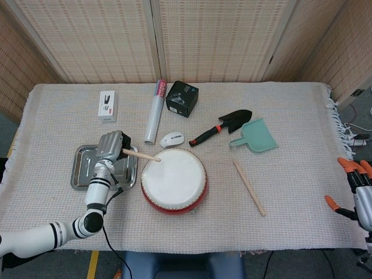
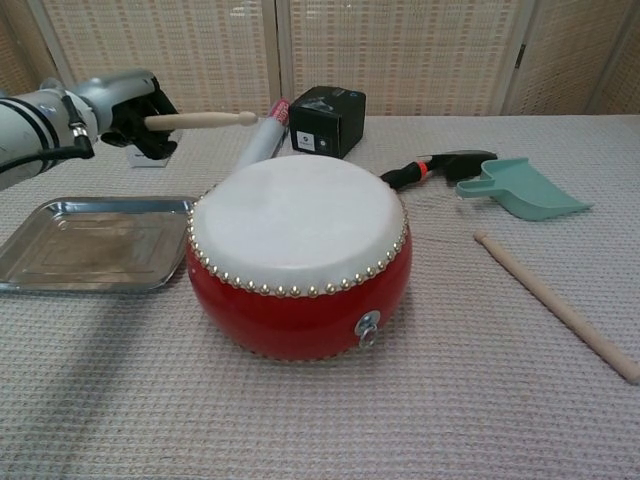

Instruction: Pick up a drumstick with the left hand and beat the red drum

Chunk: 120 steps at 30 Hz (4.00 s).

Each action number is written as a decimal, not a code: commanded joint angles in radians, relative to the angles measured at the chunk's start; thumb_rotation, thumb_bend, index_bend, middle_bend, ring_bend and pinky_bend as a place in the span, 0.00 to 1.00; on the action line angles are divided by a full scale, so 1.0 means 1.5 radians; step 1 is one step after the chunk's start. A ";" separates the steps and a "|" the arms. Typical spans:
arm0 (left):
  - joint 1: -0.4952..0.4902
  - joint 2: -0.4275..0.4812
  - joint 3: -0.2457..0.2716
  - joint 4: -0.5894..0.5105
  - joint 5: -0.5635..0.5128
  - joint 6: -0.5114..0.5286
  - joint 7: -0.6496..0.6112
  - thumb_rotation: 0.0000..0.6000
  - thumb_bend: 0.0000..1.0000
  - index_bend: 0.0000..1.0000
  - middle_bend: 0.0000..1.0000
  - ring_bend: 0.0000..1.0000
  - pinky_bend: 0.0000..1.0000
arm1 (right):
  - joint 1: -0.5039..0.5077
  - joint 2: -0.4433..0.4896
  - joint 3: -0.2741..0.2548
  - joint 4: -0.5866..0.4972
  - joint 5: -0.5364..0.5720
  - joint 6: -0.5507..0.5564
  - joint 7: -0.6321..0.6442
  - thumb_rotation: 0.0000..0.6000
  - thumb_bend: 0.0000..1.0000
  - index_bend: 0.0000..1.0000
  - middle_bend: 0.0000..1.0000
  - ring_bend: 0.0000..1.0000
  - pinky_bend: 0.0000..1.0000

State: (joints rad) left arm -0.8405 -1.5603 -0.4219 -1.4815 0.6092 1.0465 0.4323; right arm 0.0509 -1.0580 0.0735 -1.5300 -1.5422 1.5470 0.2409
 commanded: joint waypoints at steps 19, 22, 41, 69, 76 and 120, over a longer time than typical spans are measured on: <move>0.010 -0.004 -0.008 -0.018 0.020 0.028 -0.010 1.00 0.62 0.97 1.00 0.97 1.00 | -0.004 -0.001 0.001 0.004 0.004 0.002 0.005 1.00 0.24 0.05 0.10 0.00 0.05; 0.006 0.008 -0.006 -0.022 0.000 0.012 -0.002 1.00 0.62 0.97 1.00 0.97 1.00 | -0.003 -0.002 0.001 0.006 0.005 0.001 0.006 1.00 0.24 0.05 0.11 0.00 0.05; 0.016 -0.013 -0.014 -0.012 0.019 0.034 -0.026 1.00 0.62 0.97 1.00 0.96 1.00 | -0.007 -0.002 0.000 0.011 0.005 0.006 0.013 1.00 0.24 0.05 0.10 0.00 0.05; 0.035 -0.107 0.065 0.323 -0.020 -0.031 0.030 1.00 0.62 0.96 0.97 0.93 1.00 | -0.001 -0.009 0.004 0.035 0.016 -0.013 0.032 1.00 0.24 0.05 0.10 0.00 0.05; 0.011 -0.131 0.049 0.341 -0.005 -0.036 0.048 1.00 0.62 0.96 0.96 0.92 1.00 | -0.003 -0.008 0.005 0.035 0.023 -0.013 0.031 1.00 0.24 0.05 0.10 0.00 0.05; -0.015 -0.038 0.081 0.202 -0.058 -0.109 0.121 1.00 0.18 0.00 0.00 0.00 0.02 | -0.011 -0.009 0.006 0.040 0.023 -0.008 0.038 1.00 0.24 0.05 0.10 0.00 0.05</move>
State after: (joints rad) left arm -0.8630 -1.6188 -0.3017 -1.1782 0.5218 0.8832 0.6150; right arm 0.0348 -1.0722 0.0827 -1.4703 -1.5076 1.5357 0.2981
